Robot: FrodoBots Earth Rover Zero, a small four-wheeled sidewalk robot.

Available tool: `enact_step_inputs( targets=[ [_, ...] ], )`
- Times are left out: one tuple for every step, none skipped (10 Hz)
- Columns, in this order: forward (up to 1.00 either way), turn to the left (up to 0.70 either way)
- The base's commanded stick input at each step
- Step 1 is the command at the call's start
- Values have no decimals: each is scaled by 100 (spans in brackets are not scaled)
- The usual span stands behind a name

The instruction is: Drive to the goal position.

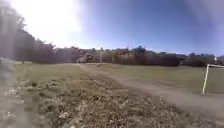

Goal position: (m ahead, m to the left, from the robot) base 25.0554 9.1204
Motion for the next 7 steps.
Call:
enact_step_inputs(
  targets=[
    [70, -30],
    [70, -35],
    [70, -35],
    [70, -35],
    [70, -35],
    [70, -35],
    [70, -35]
  ],
)
